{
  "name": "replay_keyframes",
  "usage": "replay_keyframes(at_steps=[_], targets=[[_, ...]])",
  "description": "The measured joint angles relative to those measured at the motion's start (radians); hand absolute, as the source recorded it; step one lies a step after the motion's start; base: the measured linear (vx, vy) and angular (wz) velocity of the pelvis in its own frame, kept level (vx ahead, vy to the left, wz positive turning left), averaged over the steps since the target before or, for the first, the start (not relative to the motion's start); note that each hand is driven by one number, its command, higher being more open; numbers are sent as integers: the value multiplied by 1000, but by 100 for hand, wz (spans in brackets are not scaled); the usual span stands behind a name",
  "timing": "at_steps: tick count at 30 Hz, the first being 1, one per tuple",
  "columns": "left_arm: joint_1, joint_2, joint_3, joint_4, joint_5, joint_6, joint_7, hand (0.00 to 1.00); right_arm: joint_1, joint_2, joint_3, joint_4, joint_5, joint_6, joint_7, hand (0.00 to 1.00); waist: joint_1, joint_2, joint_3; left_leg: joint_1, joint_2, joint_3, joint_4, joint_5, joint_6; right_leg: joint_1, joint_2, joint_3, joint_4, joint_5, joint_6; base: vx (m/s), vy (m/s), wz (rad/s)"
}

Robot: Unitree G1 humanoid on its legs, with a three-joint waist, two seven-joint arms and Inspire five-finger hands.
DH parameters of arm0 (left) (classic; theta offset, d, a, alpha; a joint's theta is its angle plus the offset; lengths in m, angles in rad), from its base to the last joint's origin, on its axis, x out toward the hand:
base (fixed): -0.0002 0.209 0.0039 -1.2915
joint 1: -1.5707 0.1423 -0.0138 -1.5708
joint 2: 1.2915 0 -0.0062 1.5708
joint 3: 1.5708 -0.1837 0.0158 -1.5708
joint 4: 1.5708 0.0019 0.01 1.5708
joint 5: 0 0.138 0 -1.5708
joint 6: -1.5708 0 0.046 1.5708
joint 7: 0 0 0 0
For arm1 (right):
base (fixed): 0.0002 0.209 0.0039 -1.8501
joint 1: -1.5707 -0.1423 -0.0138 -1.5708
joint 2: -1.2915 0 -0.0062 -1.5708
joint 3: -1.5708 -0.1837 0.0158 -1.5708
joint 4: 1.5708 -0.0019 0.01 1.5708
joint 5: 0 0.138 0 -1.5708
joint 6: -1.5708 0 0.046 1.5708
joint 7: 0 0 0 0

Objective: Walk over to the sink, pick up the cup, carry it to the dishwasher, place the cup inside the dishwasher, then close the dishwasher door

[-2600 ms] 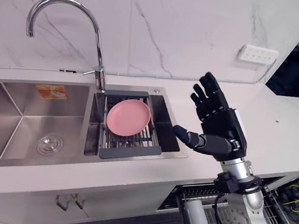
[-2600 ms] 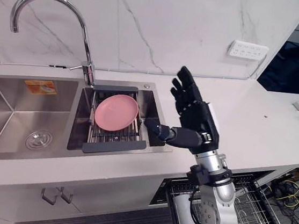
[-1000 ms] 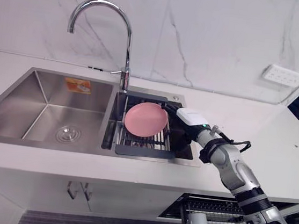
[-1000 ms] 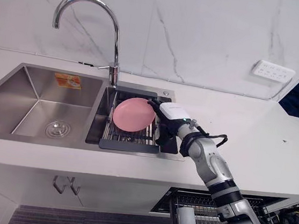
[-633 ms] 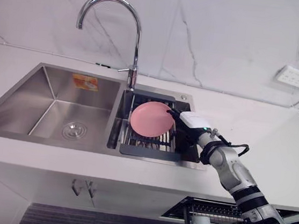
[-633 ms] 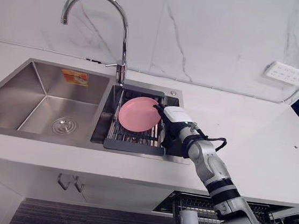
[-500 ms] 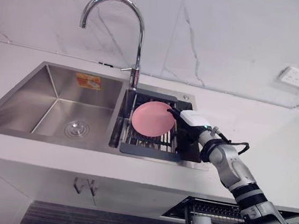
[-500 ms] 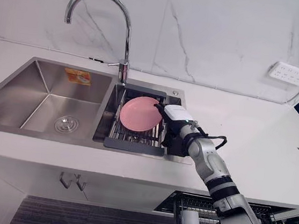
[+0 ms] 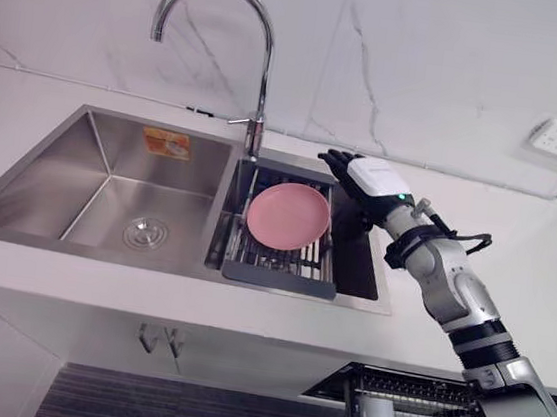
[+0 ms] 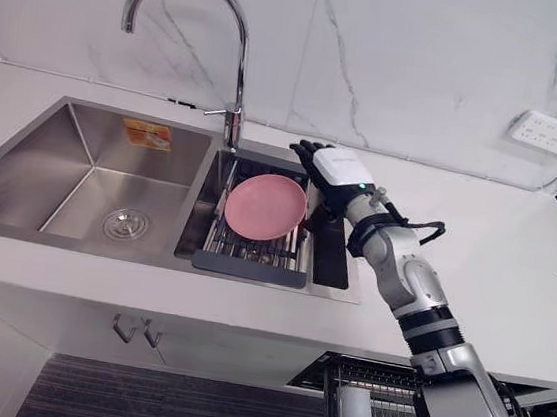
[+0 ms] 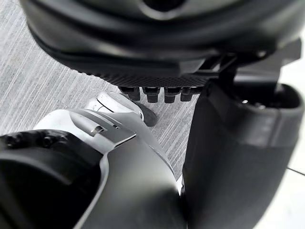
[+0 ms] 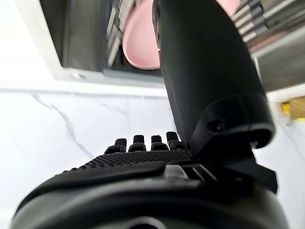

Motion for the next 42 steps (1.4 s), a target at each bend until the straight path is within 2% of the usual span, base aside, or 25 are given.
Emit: replay_keyframes(at_steps=[5, 9, 12, 22, 30, 38, 42], targets=[[0, 2, -8, 4, -13, -4, -23, 100, -8, 0, 3, 1, 5, -7, 9, 100, 4, 9, 4, 1, -2, 3, 6, 1, 1, 1, -3, 3, 0, 4, -2, -18, 20, -2], [1, -3, -18, 26, -38, -17, -37, 100, -8, 2, 44, 11, 5, -11, 24, 100, -2, 31, 16, 9, -4, 1, -1, 6, -1, 11, -5, 2, 0, 3, -2, -28, 19, 1], [1, -7, -18, 31, -39, -26, -41, 100, -7, 6, 62, 43, 4, -13, 28, 100, -1, 38, 20, 8, -4, -7, -9, 13, -3, 11, -5, -6, 0, 3, -2, -4, 2, 7], [1, -9, -18, 34, -74, -28, -40, 100, -6, 41, 84, 125, -5, 11, 32, 100, 1, 39, 21, 3, -9, -37, -19, 24, -3, 13, -12, -33, 0, 3, -2, 12, 25, 8], [1, -11, -18, 26, -79, -29, -40, 100, -6, 63, 103, 176, -5, 39, -26, 100, 9, 37, 22, -13, -18, -59, -17, 26, 0, 11, -23, -51, 0, 1, 2, 3, 38, 8], [-10, -11, -18, 21, -99, -27, -39, 100, -6, 81, 105, 205, -25, 46, -46, 100, 25, 32, 42, -29, -18, -63, -13, 25, 1, -2, -23, -54, 1, 0, 3, 0, 4, 0], [-12, -10, -18, 21, -101, -27, -39, 100, -5, 87, 146, 222, -62, 55, -47, 100, 27, 29, 46, -30, -18, -66, -13, 24, 3, -2, -23, -56, 5, 2, 4, 15, 17, 0]])
